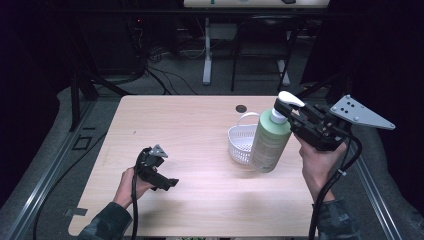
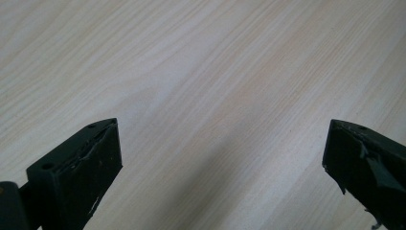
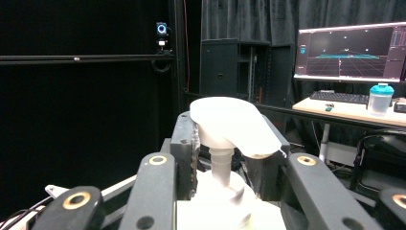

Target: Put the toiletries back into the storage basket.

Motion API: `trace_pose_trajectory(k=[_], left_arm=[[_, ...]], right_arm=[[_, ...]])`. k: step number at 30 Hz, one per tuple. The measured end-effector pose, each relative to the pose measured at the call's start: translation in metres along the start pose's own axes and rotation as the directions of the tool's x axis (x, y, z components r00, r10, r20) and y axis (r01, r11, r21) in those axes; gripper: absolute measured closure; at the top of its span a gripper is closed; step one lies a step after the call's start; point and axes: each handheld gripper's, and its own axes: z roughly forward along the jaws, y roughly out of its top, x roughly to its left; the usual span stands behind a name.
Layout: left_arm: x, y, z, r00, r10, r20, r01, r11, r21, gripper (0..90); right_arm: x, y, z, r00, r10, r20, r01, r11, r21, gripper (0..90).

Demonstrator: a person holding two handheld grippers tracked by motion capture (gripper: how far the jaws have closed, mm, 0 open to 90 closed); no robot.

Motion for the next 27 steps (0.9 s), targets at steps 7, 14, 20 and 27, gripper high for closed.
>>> trace_pose_trajectory(k=[7, 14, 20, 27], left_arm=[[0.001, -0.001, 0.000, 1.0000, -0.003, -0.001, 0.003, 1.0000, 0.000, 0.0], [0.001, -0.001, 0.000, 1.0000, -0.006, -0.001, 0.006, 1.0000, -0.001, 0.0], [0.001, -0.001, 0.000, 1.0000, -0.005, 0.001, 0.005, 1.0000, -0.001, 0.0], [0.001, -0.001, 0.000, 1.0000, -0.007, 0.001, 0.007, 1.0000, -0.002, 0.0]], right_arm=[[-0.003, 0.006, 0.001, 0.9999, -0.009, 0.008, 0.009, 1.000, 0.002, 67.3], [-0.007, 0.012, 0.004, 0.9997, -0.014, 0.019, 0.014, 1.000, 0.003, 67.3], [-0.011, 0.016, 0.006, 0.9994, -0.016, 0.030, 0.016, 1.000, 0.001, 67.3], [-0.014, 0.021, 0.011, 0.9990, -0.019, 0.041, 0.019, 1.000, 0.000, 67.3]])
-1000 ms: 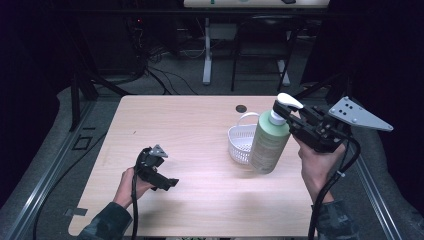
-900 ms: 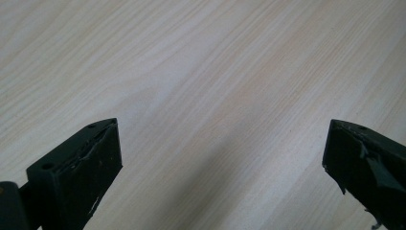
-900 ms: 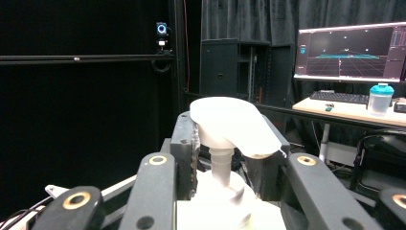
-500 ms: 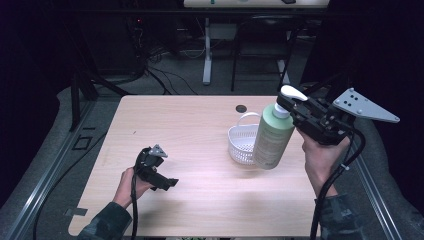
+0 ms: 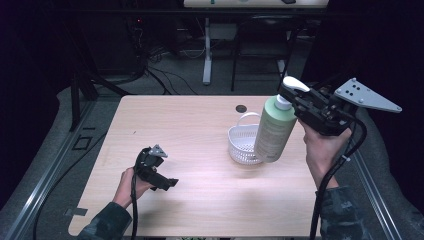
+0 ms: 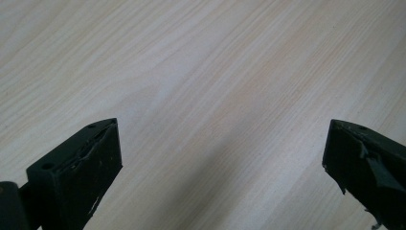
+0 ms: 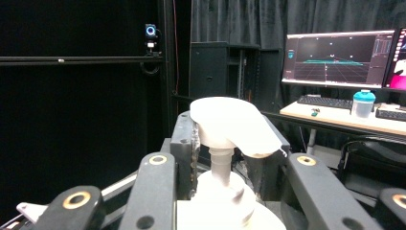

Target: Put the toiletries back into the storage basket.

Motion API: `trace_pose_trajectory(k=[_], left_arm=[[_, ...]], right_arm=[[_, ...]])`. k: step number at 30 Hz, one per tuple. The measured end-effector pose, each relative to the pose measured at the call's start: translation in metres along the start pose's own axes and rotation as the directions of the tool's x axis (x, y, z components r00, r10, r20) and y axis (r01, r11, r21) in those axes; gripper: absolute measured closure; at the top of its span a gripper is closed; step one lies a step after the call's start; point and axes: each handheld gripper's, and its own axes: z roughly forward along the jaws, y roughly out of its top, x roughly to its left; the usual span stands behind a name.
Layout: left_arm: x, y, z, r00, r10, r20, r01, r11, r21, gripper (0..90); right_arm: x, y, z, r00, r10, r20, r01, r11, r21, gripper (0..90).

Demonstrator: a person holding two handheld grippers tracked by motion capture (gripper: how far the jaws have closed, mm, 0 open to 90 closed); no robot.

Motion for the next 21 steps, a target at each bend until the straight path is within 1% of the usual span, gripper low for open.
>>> trace_pose_trajectory(k=[11, 18, 21], left_arm=[[0.000, 0.000, 0.000, 1.0000, 0.002, 0.001, -0.002, 1.0000, 0.002, 0.0], [0.000, 0.000, 0.000, 1.0000, 0.001, 0.002, -0.001, 1.0000, 0.002, 0.0], [0.000, 0.000, 0.000, 1.0000, 0.001, 0.002, -0.001, 1.0000, 0.001, 0.0]], right_arm=[[-0.004, 0.008, 0.009, 0.9999, -0.010, 0.011, 0.010, 1.000, -0.004, 67.3], [-0.006, 0.010, 0.016, 0.9998, -0.004, 0.020, 0.004, 1.000, 0.000, 67.3], [-0.008, 0.011, 0.018, 0.9996, -0.009, 0.025, 0.009, 1.000, 0.001, 67.3]])
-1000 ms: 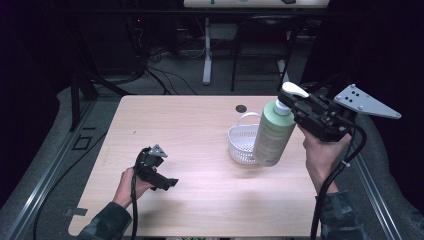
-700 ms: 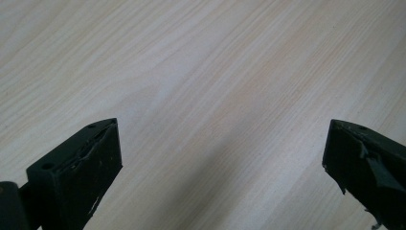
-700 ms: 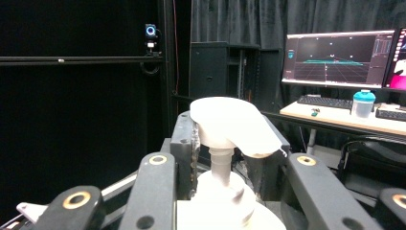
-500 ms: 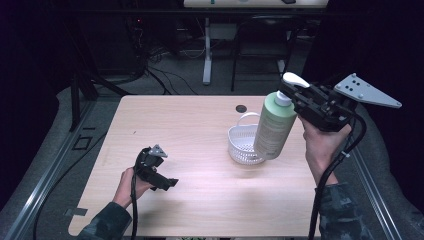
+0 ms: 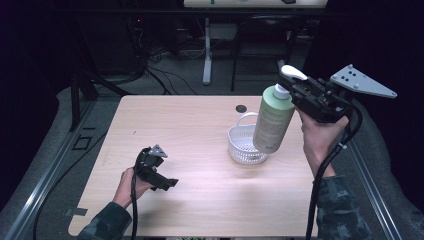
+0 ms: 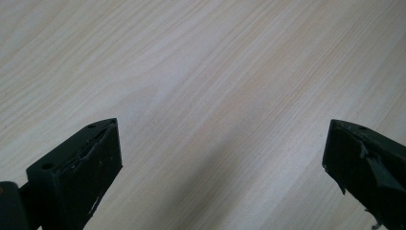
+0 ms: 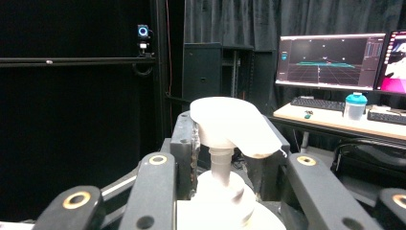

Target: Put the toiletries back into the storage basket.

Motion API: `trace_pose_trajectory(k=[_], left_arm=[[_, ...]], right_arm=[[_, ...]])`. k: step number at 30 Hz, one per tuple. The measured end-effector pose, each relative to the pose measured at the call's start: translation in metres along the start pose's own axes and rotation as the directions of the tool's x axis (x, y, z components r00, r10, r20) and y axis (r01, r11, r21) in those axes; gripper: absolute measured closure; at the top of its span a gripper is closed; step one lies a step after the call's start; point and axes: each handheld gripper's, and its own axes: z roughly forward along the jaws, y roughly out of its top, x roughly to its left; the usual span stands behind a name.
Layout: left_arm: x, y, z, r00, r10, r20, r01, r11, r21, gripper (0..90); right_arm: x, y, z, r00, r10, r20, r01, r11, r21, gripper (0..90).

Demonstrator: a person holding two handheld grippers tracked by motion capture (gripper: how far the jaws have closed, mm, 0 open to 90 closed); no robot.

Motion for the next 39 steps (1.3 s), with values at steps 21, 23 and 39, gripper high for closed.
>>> trace_pose_trajectory(k=[21, 23, 39], left_arm=[[0.000, 0.000, 0.000, 1.0000, 0.000, 0.001, 0.000, 1.0000, 0.001, 0.0], [0.000, 0.000, 0.000, 1.0000, -0.001, 0.002, 0.001, 1.0000, 0.001, 0.0], [0.000, -0.001, 0.000, 1.0000, 0.001, 0.006, -0.001, 1.0000, 0.002, 0.0]], right_arm=[[-0.008, 0.006, 0.019, 0.9997, -0.008, 0.023, 0.008, 1.000, 0.024, 67.3], [-0.009, 0.006, 0.021, 0.9996, -0.009, 0.025, 0.009, 1.000, 0.026, 67.3], [-0.013, -0.001, 0.042, 0.9992, 0.007, 0.041, -0.008, 0.999, 0.043, 67.3]])
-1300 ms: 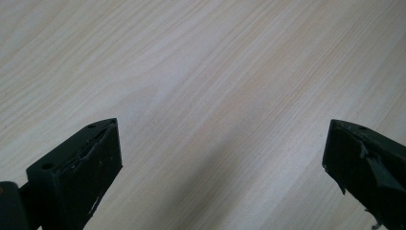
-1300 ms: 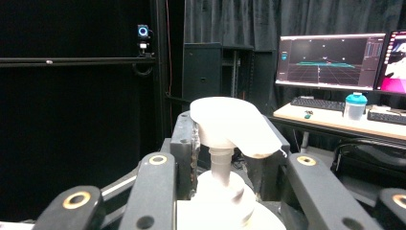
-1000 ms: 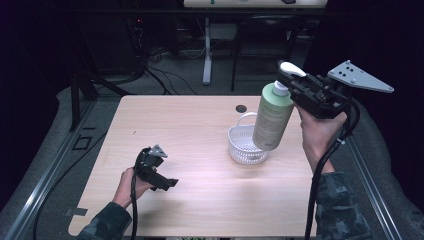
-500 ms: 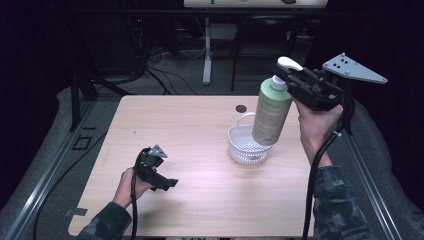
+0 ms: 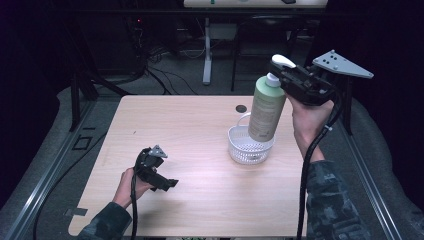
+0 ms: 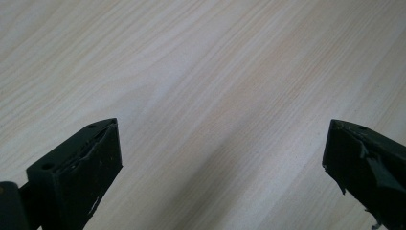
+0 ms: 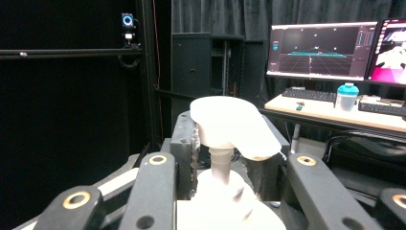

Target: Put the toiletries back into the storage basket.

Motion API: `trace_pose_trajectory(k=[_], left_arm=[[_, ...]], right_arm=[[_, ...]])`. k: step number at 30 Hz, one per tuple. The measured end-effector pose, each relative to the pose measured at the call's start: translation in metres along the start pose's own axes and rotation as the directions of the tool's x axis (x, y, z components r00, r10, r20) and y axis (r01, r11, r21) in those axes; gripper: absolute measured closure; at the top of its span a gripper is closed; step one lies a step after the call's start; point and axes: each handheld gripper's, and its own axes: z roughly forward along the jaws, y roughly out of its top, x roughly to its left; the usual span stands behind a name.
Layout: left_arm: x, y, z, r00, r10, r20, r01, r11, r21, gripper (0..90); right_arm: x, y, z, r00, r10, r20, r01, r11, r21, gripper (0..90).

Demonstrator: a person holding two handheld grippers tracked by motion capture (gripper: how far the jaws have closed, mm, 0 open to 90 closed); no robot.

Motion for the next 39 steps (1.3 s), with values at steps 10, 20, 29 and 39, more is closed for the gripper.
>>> trace_pose_trajectory(k=[10, 20, 29, 39], left_arm=[[0.000, 0.000, 0.000, 1.0000, 0.000, -0.001, 0.000, 1.0000, -0.001, 0.0], [0.000, 0.000, 0.000, 1.0000, 0.001, -0.001, -0.001, 1.0000, -0.002, 0.0], [0.000, 0.000, 0.000, 1.0000, 0.001, 0.000, -0.001, 1.0000, -0.002, 0.0], [0.000, 0.000, 0.000, 1.0000, 0.001, 0.001, -0.001, 1.0000, -0.001, 0.0]], right_arm=[[-0.003, -0.011, 0.015, 1.0000, 0.001, -0.002, -0.001, 1.000, 0.014, 67.3], [-0.007, -0.023, 0.024, 0.9999, 0.009, 0.007, -0.009, 0.999, 0.036, 67.2], [-0.008, -0.036, 0.028, 0.9999, 0.016, 0.001, -0.016, 0.999, 0.048, 67.2], [-0.010, -0.049, 0.032, 0.9999, 0.017, -0.001, -0.017, 0.998, 0.054, 67.2]])
